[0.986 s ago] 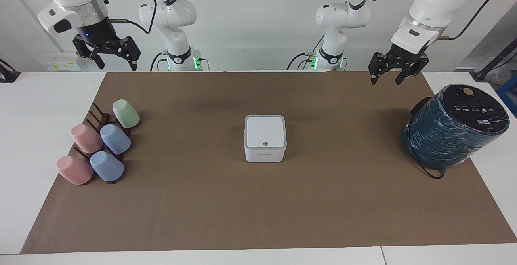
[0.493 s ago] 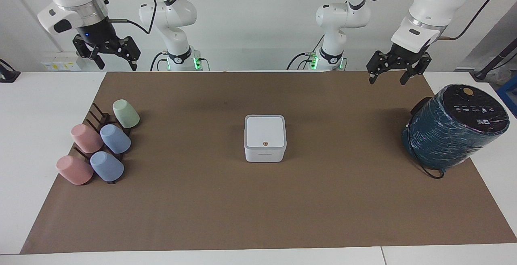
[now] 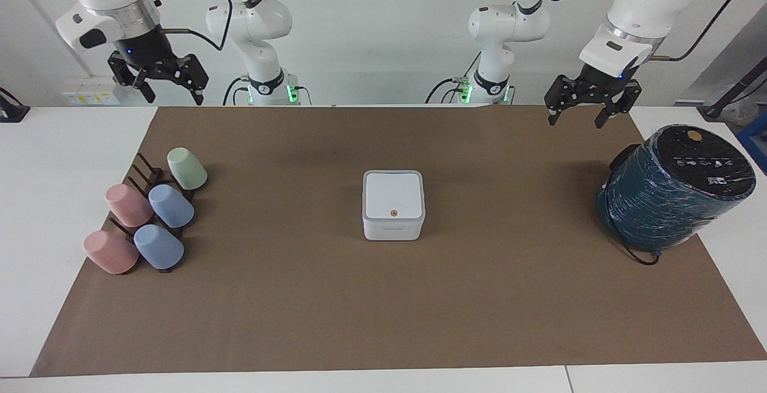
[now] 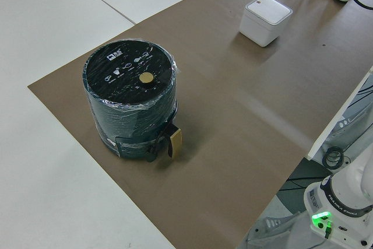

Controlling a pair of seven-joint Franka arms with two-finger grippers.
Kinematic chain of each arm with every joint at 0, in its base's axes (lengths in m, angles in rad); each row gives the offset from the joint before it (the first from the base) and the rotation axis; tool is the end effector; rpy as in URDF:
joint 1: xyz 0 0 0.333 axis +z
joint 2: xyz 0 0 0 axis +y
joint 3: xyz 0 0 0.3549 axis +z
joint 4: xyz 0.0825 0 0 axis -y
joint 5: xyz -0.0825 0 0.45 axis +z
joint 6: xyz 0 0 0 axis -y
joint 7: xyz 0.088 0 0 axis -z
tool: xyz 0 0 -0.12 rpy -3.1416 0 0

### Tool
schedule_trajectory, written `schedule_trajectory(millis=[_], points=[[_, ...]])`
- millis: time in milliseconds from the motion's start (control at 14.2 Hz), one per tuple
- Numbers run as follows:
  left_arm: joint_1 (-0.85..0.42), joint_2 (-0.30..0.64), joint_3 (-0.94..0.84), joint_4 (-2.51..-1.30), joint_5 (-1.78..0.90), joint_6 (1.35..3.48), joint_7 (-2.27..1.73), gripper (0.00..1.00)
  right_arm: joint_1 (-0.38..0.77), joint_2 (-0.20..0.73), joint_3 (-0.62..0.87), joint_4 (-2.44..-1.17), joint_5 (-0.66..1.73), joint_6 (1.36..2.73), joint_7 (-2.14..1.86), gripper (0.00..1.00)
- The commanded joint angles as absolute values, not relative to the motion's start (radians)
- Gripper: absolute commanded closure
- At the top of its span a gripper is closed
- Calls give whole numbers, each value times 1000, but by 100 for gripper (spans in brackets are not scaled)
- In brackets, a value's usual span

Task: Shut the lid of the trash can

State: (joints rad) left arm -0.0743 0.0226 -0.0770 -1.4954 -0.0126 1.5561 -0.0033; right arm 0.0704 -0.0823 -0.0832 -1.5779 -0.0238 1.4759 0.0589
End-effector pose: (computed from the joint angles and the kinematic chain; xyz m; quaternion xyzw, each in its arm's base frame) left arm 0.6207 -0.0956 0.6756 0.9970 -0.0741 0.0185 0.0086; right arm 0.5812 -0.0127 0.6877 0.9992 -0.0367 -0.0098 0.0087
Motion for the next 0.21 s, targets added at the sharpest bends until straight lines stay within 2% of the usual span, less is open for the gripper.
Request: schedule_trajectory(millis=[0, 141], points=[[-74, -6, -72, -1536, 8, 1571, 2, 0, 66, -101, -80, -1594, -23, 1471, 52, 0], [-74, -6, -72, -1536, 8, 1571, 2, 0, 64, -101, -80, -1594, -23, 1473, 52, 0]])
